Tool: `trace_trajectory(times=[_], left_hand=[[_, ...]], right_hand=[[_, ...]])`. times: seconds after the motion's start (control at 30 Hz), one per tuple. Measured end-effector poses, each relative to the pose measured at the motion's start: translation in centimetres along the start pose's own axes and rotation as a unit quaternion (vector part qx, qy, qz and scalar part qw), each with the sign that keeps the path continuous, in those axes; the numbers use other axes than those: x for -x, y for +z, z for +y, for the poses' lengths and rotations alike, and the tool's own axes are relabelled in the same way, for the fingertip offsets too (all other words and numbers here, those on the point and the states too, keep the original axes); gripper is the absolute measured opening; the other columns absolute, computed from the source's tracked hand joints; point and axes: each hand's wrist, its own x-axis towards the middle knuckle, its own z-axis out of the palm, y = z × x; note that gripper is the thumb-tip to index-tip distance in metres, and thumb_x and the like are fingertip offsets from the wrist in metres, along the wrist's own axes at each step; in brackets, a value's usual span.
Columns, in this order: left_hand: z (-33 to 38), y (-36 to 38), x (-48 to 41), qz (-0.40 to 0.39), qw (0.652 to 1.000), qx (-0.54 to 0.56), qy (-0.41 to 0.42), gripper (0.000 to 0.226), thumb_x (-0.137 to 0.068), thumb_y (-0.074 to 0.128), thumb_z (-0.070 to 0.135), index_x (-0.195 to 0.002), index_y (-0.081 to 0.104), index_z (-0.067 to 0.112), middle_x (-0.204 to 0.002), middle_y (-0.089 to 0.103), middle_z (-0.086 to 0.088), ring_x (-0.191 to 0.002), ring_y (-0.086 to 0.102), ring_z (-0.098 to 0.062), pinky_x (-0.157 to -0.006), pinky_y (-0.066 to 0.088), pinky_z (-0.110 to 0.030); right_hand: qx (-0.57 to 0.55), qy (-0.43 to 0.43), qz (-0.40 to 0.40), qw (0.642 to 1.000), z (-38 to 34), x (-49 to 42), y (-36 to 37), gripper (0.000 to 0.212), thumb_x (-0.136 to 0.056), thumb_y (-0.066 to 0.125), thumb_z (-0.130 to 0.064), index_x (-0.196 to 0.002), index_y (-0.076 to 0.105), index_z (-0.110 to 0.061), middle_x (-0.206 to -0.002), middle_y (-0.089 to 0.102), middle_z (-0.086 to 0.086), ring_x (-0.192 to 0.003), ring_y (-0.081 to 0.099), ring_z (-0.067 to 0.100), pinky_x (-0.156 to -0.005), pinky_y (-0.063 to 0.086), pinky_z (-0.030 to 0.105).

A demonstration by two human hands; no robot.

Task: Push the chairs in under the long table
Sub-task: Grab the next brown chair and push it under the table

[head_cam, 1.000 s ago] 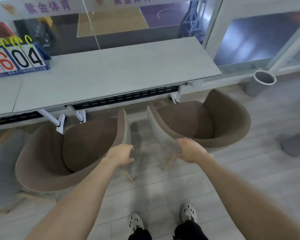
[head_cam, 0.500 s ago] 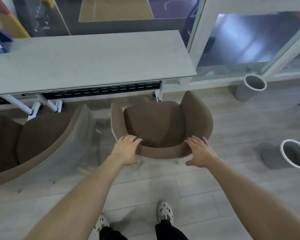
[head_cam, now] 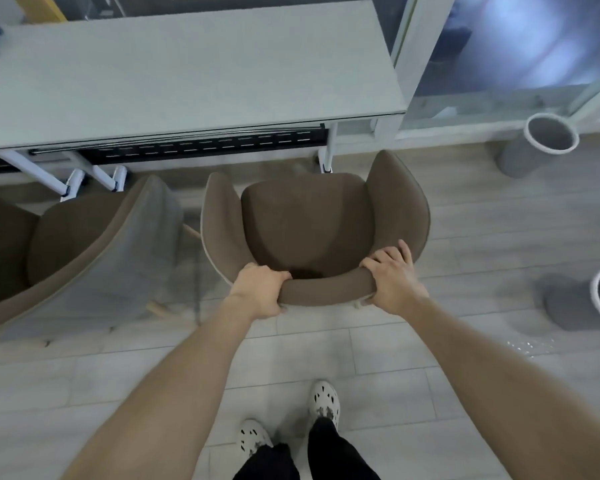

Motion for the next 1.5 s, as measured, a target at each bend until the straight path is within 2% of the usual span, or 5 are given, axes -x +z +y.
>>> trace_trajectory(times=[0.17,0.4,0.57,1.0,1.5], left_hand=[[-0.2,0.8,1.6,0.006,1.0,0.021,-0.015,0.059,-0.076,0.075,0.063,-0.129,0.064,0.039,-0.1,0.077,0.006,-0.097,0.073,-0.026,-0.097,0.05,-0.041],[-1.7,1.6,2.1,0.01,1.0,0.008,-0.012,0.06,-0.073,0.076,0.066,-0.126,0.063,0.04,-0.096,0.077,0.008,-0.093,0.073,-0.025,-0.095,0.049,-0.041],[-1.5,1.9,2.1,0.013,1.0,0.002,-0.012,0.057,-0.075,0.074,0.063,-0.125,0.062,0.039,-0.095,0.076,0.008,-0.093,0.072,-0.024,-0.097,0.049,-0.042],[-1.7,1.9,1.1,0.001,0.999,0.04,-0.021,0.066,-0.068,0.076,0.058,-0.13,0.059,0.046,-0.1,0.073,0.012,-0.104,0.068,-0.023,-0.108,0.042,-0.045],[-1.3,1.5,0.4,0.0,0.998,0.042,-0.044,0.065,-0.065,0.071,0.058,-0.127,0.061,0.044,-0.1,0.073,0.012,-0.101,0.07,-0.02,-0.104,0.044,-0.042]], right_hand=[[0.012,-0.004,-0.017,1.0,-1.5,0.4,-0.2,0.084,-0.065,0.087,-0.064,-0.138,0.062,-0.03,-0.127,0.061,0.002,-0.134,0.046,0.034,-0.13,0.0,0.061],[-0.001,0.005,-0.007,1.0,-3.0,0.2,0.8,0.088,-0.057,0.089,-0.074,-0.131,0.066,-0.032,-0.121,0.062,0.001,-0.13,0.049,0.032,-0.13,0.001,0.061],[-0.001,0.004,-0.009,1.0,-2.8,0.2,0.8,0.087,-0.059,0.087,-0.076,-0.132,0.063,-0.035,-0.123,0.06,-0.002,-0.131,0.047,0.031,-0.13,-0.001,0.06],[-0.002,-0.007,-0.003,1.0,-2.2,-0.2,-0.2,0.084,-0.066,0.088,-0.066,-0.137,0.062,-0.03,-0.126,0.06,0.001,-0.132,0.047,0.031,-0.13,0.0,0.059],[-0.005,-0.006,-0.009,1.0,-1.8,-0.6,-0.8,0.087,-0.066,0.088,-0.067,-0.139,0.06,-0.028,-0.127,0.059,0.001,-0.135,0.045,0.031,-0.131,-0.002,0.059]])
